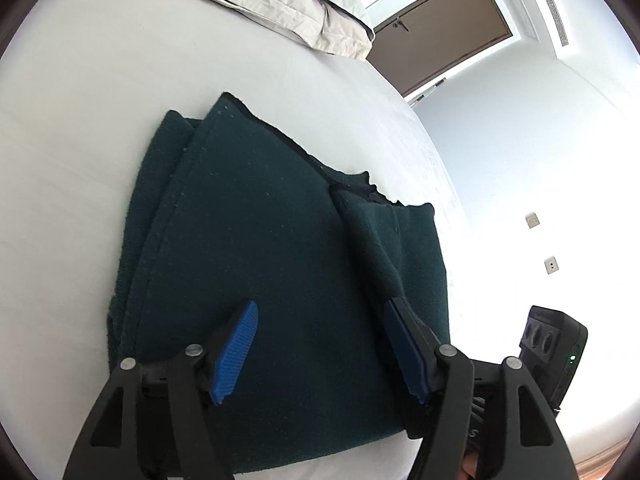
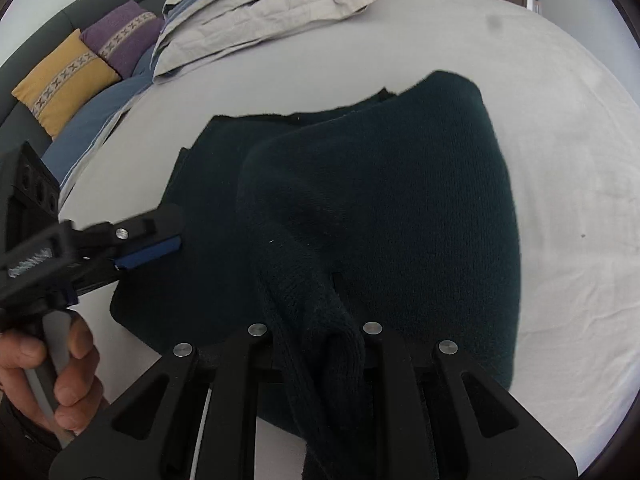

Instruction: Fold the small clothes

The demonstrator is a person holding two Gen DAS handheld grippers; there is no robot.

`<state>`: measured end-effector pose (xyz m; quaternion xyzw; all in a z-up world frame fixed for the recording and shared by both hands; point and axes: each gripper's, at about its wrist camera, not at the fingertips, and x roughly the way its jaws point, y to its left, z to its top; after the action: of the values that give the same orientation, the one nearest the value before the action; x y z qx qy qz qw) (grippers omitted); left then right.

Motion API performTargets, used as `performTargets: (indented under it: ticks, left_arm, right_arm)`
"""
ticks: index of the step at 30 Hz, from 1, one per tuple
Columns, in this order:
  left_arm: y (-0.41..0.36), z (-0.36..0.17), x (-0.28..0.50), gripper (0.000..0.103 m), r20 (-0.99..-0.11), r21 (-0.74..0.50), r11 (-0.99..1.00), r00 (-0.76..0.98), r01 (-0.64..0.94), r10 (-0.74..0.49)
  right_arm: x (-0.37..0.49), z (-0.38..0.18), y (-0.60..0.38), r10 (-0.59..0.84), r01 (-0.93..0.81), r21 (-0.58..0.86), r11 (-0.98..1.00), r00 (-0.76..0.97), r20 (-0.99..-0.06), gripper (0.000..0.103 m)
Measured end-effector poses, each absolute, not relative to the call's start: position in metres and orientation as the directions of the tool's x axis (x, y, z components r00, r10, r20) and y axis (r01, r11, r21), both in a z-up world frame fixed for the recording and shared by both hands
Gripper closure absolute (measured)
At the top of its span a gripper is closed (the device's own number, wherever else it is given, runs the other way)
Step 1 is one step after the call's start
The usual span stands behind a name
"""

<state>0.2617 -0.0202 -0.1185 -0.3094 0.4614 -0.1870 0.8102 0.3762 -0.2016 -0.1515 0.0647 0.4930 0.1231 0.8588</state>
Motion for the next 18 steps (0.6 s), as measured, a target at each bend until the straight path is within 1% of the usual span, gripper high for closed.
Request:
performTargets:
  ticks: [4, 7, 8, 9, 10, 11, 13, 15, 16, 18]
  left_arm:
    - [-0.044, -0.122, 0.273, 0.032, -0.637, -0.694, 0.719, 0.436, 0.036, -0.636]
    - [-0.068, -0.125, 0.284, 0.031, -0.638, -0.712, 0.701, 0.376, 0.046, -0.672]
    - [-0.074, -0.124, 0.287, 0.027, -0.653, -0.698, 0.714, 0.369, 0.044, -0.661]
    - [-0.080, -0.123, 0.289, 0.025, -0.665, -0.685, 0.727, 0.366, 0.047, -0.651]
    - [-0.085, -0.121, 0.291, 0.025, -0.670, -0.679, 0.732, 0.361, 0.055, -0.649]
    - [-0.090, -0.120, 0.294, 0.025, -0.674, -0.676, 0.735, 0.356, 0.056, -0.647]
    - [-0.095, -0.119, 0.300, 0.027, -0.691, -0.660, 0.750, 0.352, 0.050, -0.631]
    - [-0.105, -0.117, 0.303, 0.043, -0.718, -0.624, 0.779, 0.347, 0.065, -0.604]
    - [-0.111, -0.117, 0.304, 0.048, -0.736, -0.599, 0.798, 0.345, 0.068, -0.582]
    - [-0.118, -0.116, 0.305, 0.065, -0.767, -0.556, 0.828, 0.341, 0.068, -0.543]
  right_arm:
    - [0.374, -0.155, -0.206, 0.292, -0.156, 0.246, 0.957, 0.507, -0.811, 0.089]
    - [0.363, -0.156, -0.215, 0.306, -0.176, 0.250, 0.952, 0.514, -0.801, 0.085]
    - [0.360, -0.155, -0.216, 0.312, -0.182, 0.253, 0.950, 0.510, -0.802, 0.080]
    - [0.355, -0.153, -0.217, 0.317, -0.192, 0.254, 0.948, 0.509, -0.800, 0.071]
    - [0.346, -0.153, -0.220, 0.322, -0.205, 0.251, 0.946, 0.514, -0.795, 0.066]
    - [0.333, -0.153, -0.221, 0.328, -0.222, 0.247, 0.943, 0.519, -0.789, 0.054]
    - [0.309, -0.151, -0.222, 0.324, -0.247, 0.222, 0.943, 0.541, -0.776, 0.053]
    - [0.288, -0.153, -0.223, 0.292, -0.252, 0.176, 0.952, 0.561, -0.775, 0.053]
    - [0.278, -0.156, -0.223, 0.273, -0.250, 0.153, 0.956, 0.571, -0.774, 0.054]
    - [0.263, -0.161, -0.222, 0.226, -0.241, 0.097, 0.966, 0.594, -0.772, 0.054]
